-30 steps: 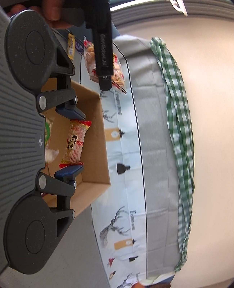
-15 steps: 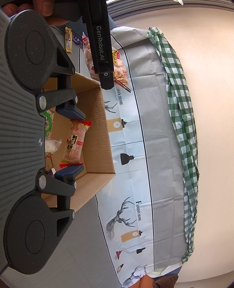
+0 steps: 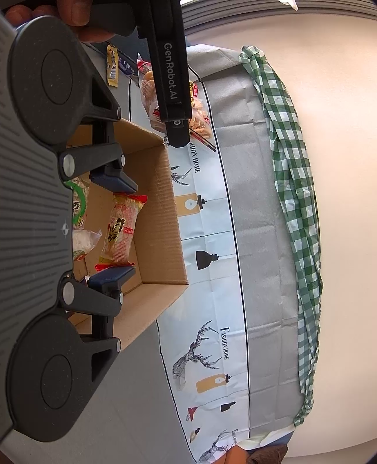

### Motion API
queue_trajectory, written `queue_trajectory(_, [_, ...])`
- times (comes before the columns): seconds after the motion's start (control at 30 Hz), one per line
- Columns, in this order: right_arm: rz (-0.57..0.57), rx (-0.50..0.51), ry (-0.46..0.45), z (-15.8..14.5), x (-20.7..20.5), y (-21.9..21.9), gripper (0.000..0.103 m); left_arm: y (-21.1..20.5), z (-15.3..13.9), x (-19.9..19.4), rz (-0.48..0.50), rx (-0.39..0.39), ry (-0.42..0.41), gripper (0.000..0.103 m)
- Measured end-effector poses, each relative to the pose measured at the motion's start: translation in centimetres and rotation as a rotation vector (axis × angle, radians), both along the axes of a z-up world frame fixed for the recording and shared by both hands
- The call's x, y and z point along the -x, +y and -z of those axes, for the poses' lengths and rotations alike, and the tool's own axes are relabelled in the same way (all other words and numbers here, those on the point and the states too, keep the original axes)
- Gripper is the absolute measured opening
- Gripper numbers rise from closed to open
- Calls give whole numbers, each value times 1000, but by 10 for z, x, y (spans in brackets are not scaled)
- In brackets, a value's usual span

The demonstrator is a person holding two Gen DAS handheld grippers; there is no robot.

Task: Organize snacks
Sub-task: 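Open both tools to drop the cake and cracker bag into the box, then move both tools back to the remaining candy bars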

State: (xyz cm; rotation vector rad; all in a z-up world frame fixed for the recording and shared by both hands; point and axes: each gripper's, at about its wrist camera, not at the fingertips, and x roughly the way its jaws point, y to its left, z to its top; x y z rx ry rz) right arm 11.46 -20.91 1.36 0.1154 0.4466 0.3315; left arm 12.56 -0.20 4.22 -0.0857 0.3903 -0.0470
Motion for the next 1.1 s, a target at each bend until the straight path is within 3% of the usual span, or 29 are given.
queue_trajectory(0.1, [-6,-1,8,1,0,1,59,0,0,-1,14,9,8,89])
queue_trajectory(0.17, [-11,10,29,3,-2,3,79,0,0,-2,21,3,12,93])
queue_trajectory(0.23, [-5,29,38,5,-3,6,85,-1,0,-2,15,-14,5,95])
queue_trajectory(0.6, [-4,8,39,-2,-1,21,85,26,-3,3,-51,-1,7,95])
queue_trajectory(0.67, [-5,-3,28,-6,2,27,85,33,-4,6,-73,-4,4,93])
queue_trajectory(0.8, [10,-33,-11,-15,10,41,84,55,-5,8,-136,-7,22,71])
queue_trajectory(0.83, [17,-42,-21,-18,12,44,81,63,-4,8,-152,3,30,63])
queue_trajectory(0.9, [28,-62,-44,-23,15,49,67,77,-4,8,-191,19,48,60])
queue_trajectory(0.97, [7,-89,-56,-27,15,53,32,93,-3,8,-230,34,57,60])
queue_trajectory(1.1, [-22,-142,-51,-37,10,65,29,119,4,8,-296,15,52,59])
